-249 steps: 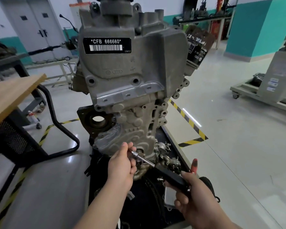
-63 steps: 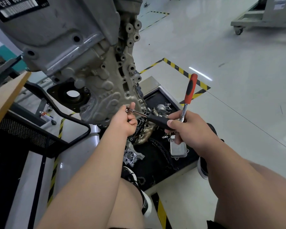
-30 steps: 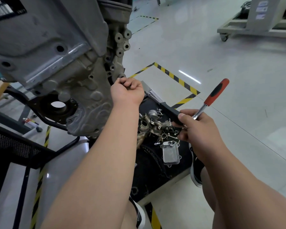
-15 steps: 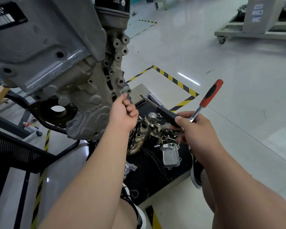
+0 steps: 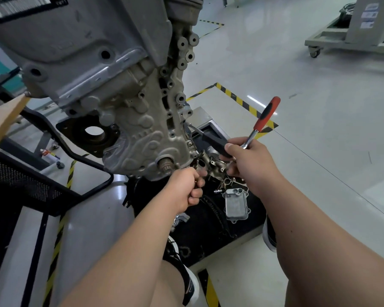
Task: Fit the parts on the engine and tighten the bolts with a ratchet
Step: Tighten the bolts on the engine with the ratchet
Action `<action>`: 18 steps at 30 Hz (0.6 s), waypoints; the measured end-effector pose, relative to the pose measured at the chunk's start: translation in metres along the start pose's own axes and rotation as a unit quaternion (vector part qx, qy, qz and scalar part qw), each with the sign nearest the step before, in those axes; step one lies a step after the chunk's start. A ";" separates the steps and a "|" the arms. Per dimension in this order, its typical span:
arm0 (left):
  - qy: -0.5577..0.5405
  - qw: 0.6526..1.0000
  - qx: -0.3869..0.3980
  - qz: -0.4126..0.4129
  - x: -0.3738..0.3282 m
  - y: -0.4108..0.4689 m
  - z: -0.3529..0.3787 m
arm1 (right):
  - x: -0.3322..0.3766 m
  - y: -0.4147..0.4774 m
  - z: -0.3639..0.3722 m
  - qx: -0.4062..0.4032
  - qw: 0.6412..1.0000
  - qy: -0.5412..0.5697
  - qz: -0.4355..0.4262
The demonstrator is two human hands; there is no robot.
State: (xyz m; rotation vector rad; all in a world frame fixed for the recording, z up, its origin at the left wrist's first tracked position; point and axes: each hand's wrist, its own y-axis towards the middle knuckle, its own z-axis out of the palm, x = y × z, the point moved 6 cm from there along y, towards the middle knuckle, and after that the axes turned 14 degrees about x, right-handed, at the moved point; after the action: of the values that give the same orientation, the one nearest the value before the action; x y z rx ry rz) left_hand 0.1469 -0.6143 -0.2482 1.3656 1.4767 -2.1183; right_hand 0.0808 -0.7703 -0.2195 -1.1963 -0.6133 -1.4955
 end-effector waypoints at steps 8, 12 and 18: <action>0.043 0.996 -0.067 0.031 0.009 -0.017 -0.037 | -0.015 -0.008 -0.015 -0.047 0.996 -0.071 0.027; 0.086 0.994 -0.052 0.029 0.014 -0.023 -0.042 | -0.022 -0.003 -0.002 -0.033 0.995 -0.083 0.041; 0.116 0.992 -0.049 0.013 0.021 -0.025 -0.056 | -0.031 0.007 0.011 -0.058 0.995 -0.063 0.047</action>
State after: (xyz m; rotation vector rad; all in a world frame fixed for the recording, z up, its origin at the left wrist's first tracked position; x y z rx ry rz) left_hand 0.1510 -0.5500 -0.2526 1.6281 1.6137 -1.8962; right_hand 0.0889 -0.7498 -0.2452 -1.3980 -0.5521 -1.4002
